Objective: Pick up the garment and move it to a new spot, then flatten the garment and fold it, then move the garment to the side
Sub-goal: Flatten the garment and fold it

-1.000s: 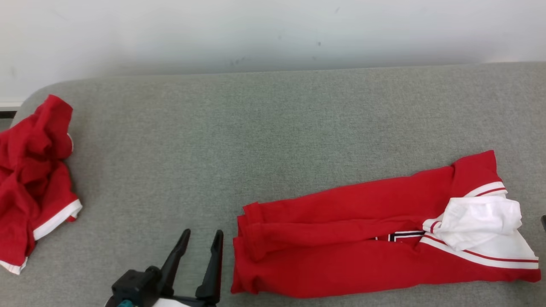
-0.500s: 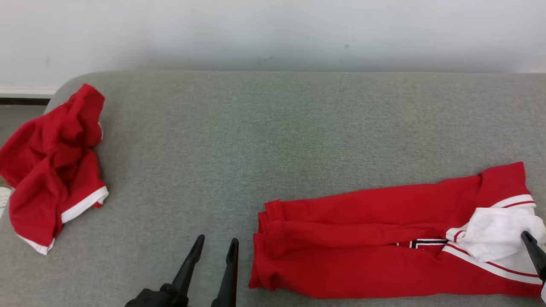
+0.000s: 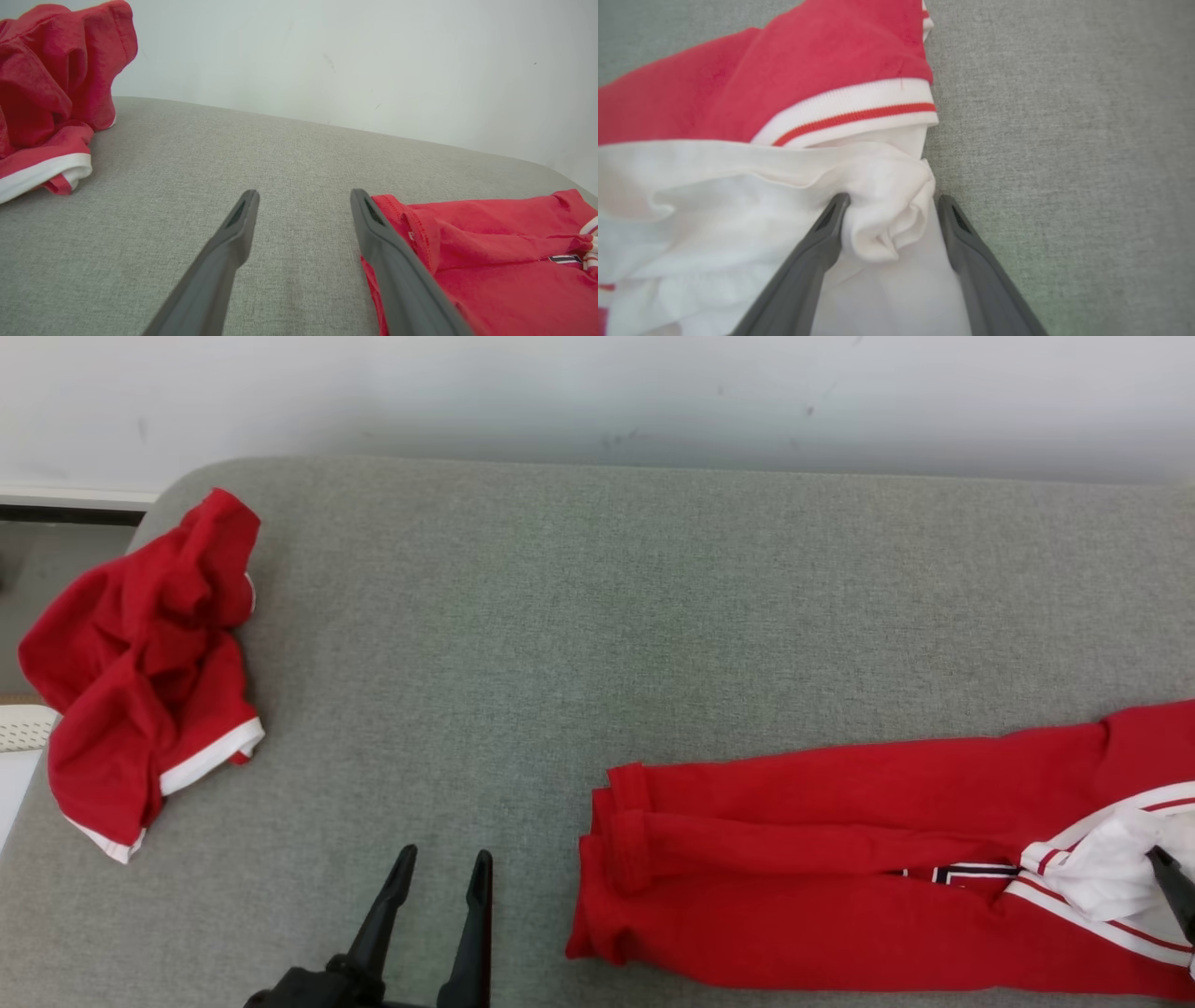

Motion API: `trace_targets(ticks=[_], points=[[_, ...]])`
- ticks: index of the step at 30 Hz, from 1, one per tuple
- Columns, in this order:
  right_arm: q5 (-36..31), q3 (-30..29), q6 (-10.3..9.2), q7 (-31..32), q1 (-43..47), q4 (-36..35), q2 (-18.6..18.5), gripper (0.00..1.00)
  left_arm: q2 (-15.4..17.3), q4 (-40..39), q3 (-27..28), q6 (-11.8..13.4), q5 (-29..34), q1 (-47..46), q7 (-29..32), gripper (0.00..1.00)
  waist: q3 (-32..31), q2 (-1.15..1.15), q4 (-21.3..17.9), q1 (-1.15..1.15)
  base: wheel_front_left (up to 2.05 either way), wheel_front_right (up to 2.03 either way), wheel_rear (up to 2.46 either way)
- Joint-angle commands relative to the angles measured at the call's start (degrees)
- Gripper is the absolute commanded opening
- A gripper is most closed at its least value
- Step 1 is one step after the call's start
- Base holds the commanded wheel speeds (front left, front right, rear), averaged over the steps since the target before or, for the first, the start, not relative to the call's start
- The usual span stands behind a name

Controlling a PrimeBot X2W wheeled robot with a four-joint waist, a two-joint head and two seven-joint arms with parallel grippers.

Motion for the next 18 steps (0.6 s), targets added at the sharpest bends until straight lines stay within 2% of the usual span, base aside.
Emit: trace_targets(ticks=[1, 5, 6, 8, 14, 18], points=[[1.28, 2.41, 0.33, 1.53, 0.37, 0.97, 1.80, 1.00, 0.00, 0.18, 0.24, -0.29, 0.47, -0.07, -0.09, 1.00, 0.15, 0.00, 0.15, 0.00, 0.00, 0.00, 0.00], [5.93, 6.08, 0.48, 1.78, -0.28, 0.48, 2.55, 1.00, -0.13, 0.55, 0.39, -1.01, 0.64, -0.69, -0.09, 1.00, 0.34, 0.00, 0.71, 0.00, 0.00, 0.00, 0.00], [6.86, 6.50, 0.48, 1.48, -0.52, 0.69, 2.58, 0.51, -0.14, 0.77, 0.43, -0.94, 0.22, -0.67, -0.09, 1.00, 0.31, 0.00, 0.84, 0.00, 0.00, 0.00, 0.00], [8.37, 7.23, 0.48, 0.92, -1.02, 1.37, 2.35, 0.02, -0.18, 0.86, 0.24, -0.83, -0.50, -0.79, -0.09, 1.00, 0.24, 0.00, 1.06, 0.00, 0.00, 0.00, 0.00], [12.30, 6.91, 0.20, -1.43, -2.44, 3.90, 0.98, 0.00, -0.19, 1.32, 0.00, -0.60, -1.07, -0.44, -0.09, 1.00, -0.64, 0.00, 1.41, 0.00, 0.00, 0.00, 0.00], [14.16, 5.19, 0.05, -2.93, -2.22, 4.78, -1.89, 0.00, -0.19, 1.43, 0.21, -0.47, -1.27, 0.28, -0.09, 1.00, -1.47, 0.00, 1.15, 0.00, 0.00, 0.00, 0.00]])
